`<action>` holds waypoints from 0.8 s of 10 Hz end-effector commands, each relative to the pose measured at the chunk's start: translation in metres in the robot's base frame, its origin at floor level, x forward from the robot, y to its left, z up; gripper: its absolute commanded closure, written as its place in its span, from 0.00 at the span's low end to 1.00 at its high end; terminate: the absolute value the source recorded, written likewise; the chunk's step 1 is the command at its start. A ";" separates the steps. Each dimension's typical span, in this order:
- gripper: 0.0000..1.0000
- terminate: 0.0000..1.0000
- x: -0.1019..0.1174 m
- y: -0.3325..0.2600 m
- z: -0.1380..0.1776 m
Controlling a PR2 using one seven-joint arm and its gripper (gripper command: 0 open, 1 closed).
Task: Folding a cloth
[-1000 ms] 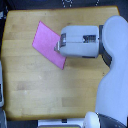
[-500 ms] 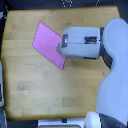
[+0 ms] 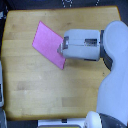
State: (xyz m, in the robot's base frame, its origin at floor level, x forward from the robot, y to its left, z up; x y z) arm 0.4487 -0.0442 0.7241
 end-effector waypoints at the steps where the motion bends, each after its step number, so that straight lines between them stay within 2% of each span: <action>1: 1.00 0.00 -0.004 -0.005 -0.010; 8: 1.00 0.00 -0.002 -0.004 -0.005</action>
State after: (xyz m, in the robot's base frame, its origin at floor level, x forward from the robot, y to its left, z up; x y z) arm 0.4475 -0.0467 0.7191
